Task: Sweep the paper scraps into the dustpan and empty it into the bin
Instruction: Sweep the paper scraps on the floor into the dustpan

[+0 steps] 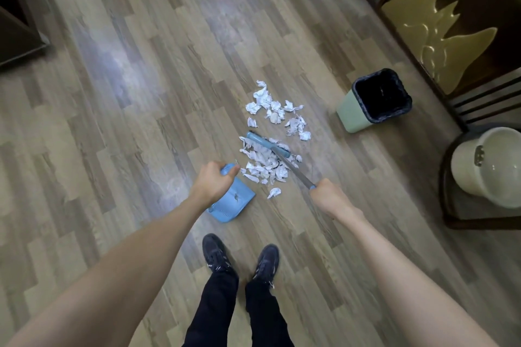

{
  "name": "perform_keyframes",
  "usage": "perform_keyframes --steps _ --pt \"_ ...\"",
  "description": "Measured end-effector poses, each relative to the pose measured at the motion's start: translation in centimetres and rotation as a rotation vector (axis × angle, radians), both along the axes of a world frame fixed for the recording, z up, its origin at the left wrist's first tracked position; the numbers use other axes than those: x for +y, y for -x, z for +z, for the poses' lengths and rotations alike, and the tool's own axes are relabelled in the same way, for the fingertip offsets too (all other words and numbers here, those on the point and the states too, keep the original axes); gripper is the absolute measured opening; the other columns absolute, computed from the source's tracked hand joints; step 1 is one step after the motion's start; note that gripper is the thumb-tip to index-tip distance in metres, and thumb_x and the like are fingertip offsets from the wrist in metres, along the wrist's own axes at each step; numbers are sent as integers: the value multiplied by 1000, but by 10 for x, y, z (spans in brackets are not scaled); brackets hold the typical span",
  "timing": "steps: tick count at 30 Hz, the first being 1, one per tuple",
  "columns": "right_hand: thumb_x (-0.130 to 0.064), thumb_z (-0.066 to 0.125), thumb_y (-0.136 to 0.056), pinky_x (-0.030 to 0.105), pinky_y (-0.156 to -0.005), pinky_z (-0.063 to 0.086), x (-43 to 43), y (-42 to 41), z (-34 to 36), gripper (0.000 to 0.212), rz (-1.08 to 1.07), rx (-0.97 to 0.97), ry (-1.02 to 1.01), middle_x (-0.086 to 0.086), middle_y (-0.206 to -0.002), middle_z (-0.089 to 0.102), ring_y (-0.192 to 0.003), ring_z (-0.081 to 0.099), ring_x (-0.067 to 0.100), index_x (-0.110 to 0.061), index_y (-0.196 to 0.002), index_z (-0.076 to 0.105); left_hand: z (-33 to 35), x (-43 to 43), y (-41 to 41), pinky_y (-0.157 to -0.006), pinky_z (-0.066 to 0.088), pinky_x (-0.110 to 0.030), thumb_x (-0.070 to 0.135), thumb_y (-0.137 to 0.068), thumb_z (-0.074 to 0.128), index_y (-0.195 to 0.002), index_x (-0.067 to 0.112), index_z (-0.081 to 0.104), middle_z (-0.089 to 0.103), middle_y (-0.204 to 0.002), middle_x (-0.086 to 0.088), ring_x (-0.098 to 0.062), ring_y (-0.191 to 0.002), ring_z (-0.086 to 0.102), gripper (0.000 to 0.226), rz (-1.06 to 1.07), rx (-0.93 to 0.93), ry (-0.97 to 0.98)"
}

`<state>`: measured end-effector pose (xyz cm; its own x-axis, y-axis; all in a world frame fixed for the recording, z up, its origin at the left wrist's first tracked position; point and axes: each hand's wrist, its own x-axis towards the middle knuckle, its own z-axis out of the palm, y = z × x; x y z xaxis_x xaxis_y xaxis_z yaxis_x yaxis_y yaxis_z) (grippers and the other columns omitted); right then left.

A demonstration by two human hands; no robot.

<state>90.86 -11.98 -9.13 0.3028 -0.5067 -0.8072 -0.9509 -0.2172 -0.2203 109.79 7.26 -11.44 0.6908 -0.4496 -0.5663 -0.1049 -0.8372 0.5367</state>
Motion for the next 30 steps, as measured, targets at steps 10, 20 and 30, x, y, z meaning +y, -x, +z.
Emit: perform_keyframes --steps 10,20,30 --pt "-17 42 -88 28 -71 42 24 9 -11 34 -7 -3 -39 23 -111 64 -96 65 37 -6 -117 57 -3 -12 -10 -49 20 -31 39 -93 59 -59 16 22 22 -53 -2 -19 -51 24 55 -81 -90 41" --pt "-23 43 -90 23 -43 33 26 9 25 15 243 95 -140 6 -69 52 -50 48 17 -11 -83 49 5 -34 -18 -46 18 -31 35 -94 59 -60 11 29 23 -52 -3 -17 -50 22 52 -64 -133 87" --pt "-18 50 -92 18 -40 24 -9 1 82 14 218 87 -98 3 -53 42 -41 35 17 -13 -79 53 11 -14 -9 -47 27 -31 39 -94 59 -57 11 35 32 -50 -2 -17 -50 32 52 -51 -109 59"
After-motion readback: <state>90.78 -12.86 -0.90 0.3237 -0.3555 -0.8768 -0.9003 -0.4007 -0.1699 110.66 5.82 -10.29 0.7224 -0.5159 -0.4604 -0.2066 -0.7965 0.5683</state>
